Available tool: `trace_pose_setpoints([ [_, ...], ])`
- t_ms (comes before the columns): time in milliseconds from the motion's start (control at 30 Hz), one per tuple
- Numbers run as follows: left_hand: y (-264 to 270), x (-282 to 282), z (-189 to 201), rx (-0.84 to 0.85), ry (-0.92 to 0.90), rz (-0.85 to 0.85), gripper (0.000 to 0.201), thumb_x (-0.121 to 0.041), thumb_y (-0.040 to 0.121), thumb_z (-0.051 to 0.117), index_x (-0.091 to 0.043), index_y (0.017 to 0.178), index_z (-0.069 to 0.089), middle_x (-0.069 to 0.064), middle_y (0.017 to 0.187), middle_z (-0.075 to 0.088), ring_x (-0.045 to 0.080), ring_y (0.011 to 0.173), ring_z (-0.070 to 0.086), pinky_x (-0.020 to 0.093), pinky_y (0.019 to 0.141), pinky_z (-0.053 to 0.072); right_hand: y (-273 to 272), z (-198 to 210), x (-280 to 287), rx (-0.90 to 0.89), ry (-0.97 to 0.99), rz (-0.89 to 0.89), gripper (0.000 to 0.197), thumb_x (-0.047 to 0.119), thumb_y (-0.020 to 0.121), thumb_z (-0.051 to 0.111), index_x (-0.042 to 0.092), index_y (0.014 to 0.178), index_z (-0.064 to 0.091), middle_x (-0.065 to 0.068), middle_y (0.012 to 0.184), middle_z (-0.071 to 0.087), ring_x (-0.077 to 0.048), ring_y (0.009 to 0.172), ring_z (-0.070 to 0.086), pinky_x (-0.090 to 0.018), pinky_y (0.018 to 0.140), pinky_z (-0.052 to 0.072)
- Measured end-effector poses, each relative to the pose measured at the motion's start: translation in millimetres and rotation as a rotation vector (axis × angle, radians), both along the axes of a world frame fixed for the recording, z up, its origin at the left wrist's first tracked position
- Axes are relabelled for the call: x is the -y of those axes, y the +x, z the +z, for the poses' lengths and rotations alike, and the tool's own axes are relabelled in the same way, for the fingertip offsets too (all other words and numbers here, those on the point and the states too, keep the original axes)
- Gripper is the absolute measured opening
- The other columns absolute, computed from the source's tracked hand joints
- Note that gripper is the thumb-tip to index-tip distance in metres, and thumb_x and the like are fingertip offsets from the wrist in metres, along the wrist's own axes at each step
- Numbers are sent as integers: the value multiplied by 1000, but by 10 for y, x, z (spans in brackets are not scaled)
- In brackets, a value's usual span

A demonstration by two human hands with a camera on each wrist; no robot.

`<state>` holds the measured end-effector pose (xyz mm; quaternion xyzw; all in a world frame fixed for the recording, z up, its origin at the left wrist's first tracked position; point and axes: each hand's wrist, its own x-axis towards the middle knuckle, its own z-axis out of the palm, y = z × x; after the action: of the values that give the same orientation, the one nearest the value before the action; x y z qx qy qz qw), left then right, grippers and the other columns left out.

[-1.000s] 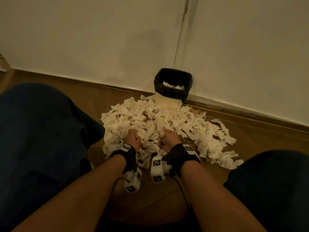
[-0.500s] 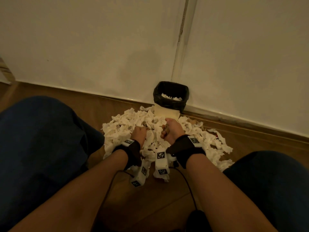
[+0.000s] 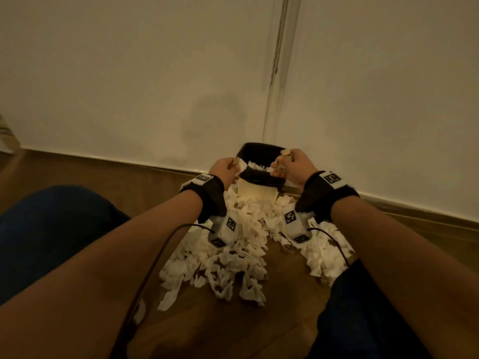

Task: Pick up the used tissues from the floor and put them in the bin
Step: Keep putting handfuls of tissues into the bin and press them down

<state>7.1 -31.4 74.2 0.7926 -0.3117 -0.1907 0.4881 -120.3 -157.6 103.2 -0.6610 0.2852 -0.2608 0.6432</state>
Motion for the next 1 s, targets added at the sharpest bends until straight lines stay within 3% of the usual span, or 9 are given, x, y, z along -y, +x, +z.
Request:
trace_pose_setpoints([
  [100, 92, 163, 83, -66, -102, 25, 27, -10, 97, 44, -4, 119, 58, 10, 82, 58, 15, 60, 52, 24, 54, 46, -8, 15, 313, -59, -85, -20, 17, 4, 98, 43, 1, 114, 47, -14, 85, 58, -23, 65, 60, -31, 60, 57],
  [200, 191, 364, 111, -44, -122, 5, 28, -8, 97, 41, -6, 117, 60, 17, 92, 60, 21, 63, 53, 29, 61, 44, 35, -65, 568, -85, -116, -72, 17, 8, 97, 47, 2, 112, 53, -10, 84, 61, -15, 47, 61, -22, 45, 53],
  [300, 266, 610, 100, 15, -71, -31, 30, -8, 98, 35, -10, 115, 60, 21, 116, 61, 46, 99, 55, 47, 81, 49, 200, -216, 739, -92, -130, -162, 16, 11, 96, 49, 9, 110, 57, -4, 77, 59, -11, 42, 56, -21, 42, 46],
  [533, 571, 1287, -239, 41, 160, 19, 40, -14, 98, 39, -2, 136, 35, 20, 139, 37, 34, 123, 42, 36, 104, 35, 849, -505, 1169, -80, 79, -247, 5, 9, 96, 43, 10, 92, 47, -4, 75, 50, -20, 68, 55, -38, 78, 55],
  [600, 688, 1411, -384, 103, 237, 43, 43, -9, 95, 40, -4, 138, 34, 21, 142, 27, 37, 124, 38, 35, 105, 32, 921, -627, 1297, -51, 106, -313, 16, 10, 93, 50, 11, 77, 53, -6, 67, 54, -19, 58, 54, -34, 60, 57],
  [667, 813, 1494, -517, 159, 296, 58, 48, -4, 92, 42, -10, 139, 36, 22, 143, 26, 39, 124, 38, 38, 102, 35, 922, -777, 1384, -85, 102, -382, 9, 20, 89, 60, 12, 91, 56, -6, 68, 60, -17, 50, 54, -26, 45, 50],
  [800, 990, 1653, -662, 96, 279, 53, 61, -4, 89, 51, -21, 144, 31, 24, 143, 27, 43, 125, 38, 39, 102, 37, 952, -1046, 1576, -140, 139, -427, 40, 26, 86, 66, 7, 119, 53, -17, 104, 65, -24, 78, 65, -38, 73, 56],
  [867, 1022, 1746, -682, -3, 199, 58, 72, -9, 88, 59, -19, 148, 20, 24, 144, 28, 41, 127, 37, 41, 104, 37, 987, -1079, 1591, 34, 297, -393, 44, 15, 92, 58, 4, 133, 44, -23, 123, 57, -33, 103, 62, -41, 92, 51],
  [1000, 1023, 1858, -702, -169, 13, 41, 85, -23, 92, 57, -15, 149, -4, 19, 148, 31, 33, 131, 39, 41, 108, 35, 1031, -1010, 1509, 310, 584, -313, 48, 5, 101, 32, 8, 148, 20, -23, 144, 35, -40, 125, 46, -38, 96, 41],
])
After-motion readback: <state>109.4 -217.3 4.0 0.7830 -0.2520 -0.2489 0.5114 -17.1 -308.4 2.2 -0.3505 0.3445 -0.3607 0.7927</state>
